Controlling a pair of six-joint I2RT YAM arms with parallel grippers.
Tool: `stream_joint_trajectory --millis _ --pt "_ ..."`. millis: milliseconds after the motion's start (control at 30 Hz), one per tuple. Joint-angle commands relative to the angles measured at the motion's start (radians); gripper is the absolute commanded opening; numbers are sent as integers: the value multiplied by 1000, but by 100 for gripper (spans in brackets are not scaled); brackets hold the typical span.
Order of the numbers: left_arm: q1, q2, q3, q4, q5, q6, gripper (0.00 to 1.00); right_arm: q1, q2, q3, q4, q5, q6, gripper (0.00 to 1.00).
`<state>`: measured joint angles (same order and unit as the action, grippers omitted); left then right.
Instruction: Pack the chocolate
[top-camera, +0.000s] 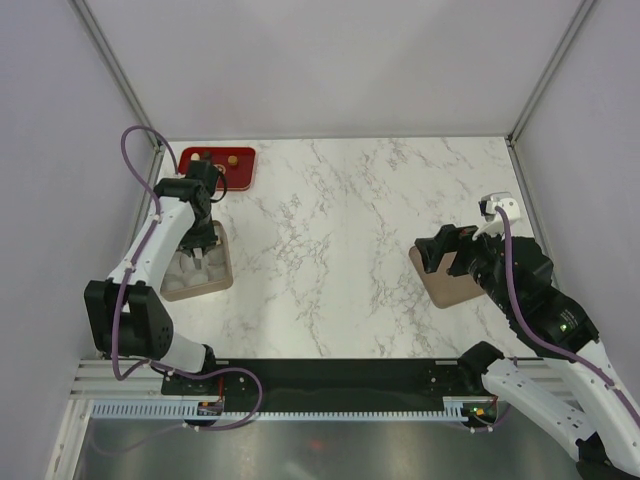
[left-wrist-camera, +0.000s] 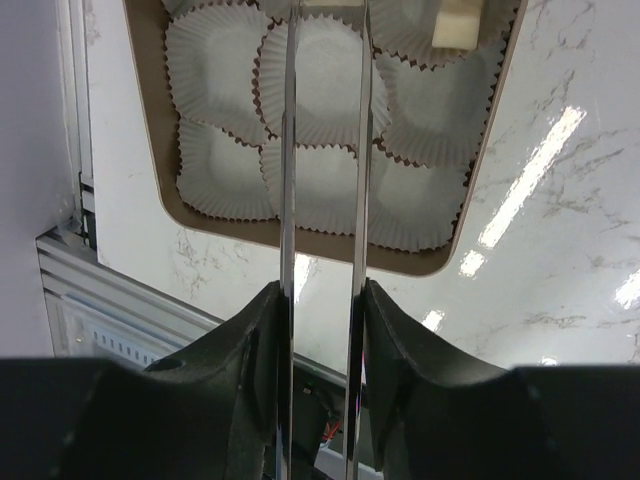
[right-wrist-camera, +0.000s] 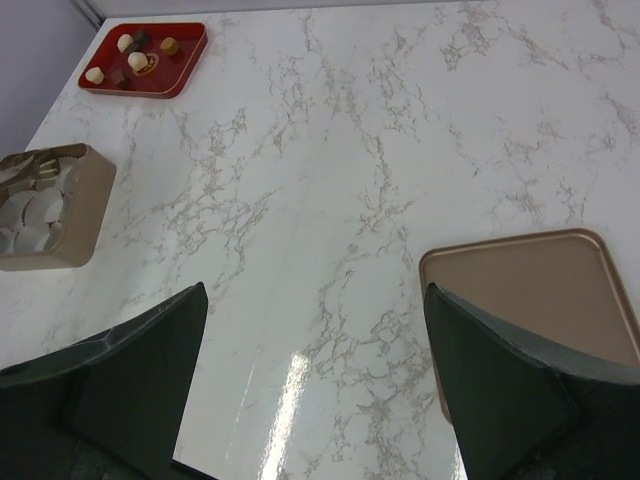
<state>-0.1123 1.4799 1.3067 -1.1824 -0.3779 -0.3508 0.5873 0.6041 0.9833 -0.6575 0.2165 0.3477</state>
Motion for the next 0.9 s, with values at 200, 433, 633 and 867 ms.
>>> stream_joint_trajectory --millis 200,433,633,867 --pt "6 11 20 90 -113 -19 48 3 -9 45 -11 43 7 98" --pt "6 14 86 89 -72 -5 51 3 -18 51 -24 46 13 98" --pt "-1 2 202 87 17 30 52 3 -6 49 -24 37 14 98" --pt "-12 60 336 90 57 41 51 3 20 43 -11 47 13 98"
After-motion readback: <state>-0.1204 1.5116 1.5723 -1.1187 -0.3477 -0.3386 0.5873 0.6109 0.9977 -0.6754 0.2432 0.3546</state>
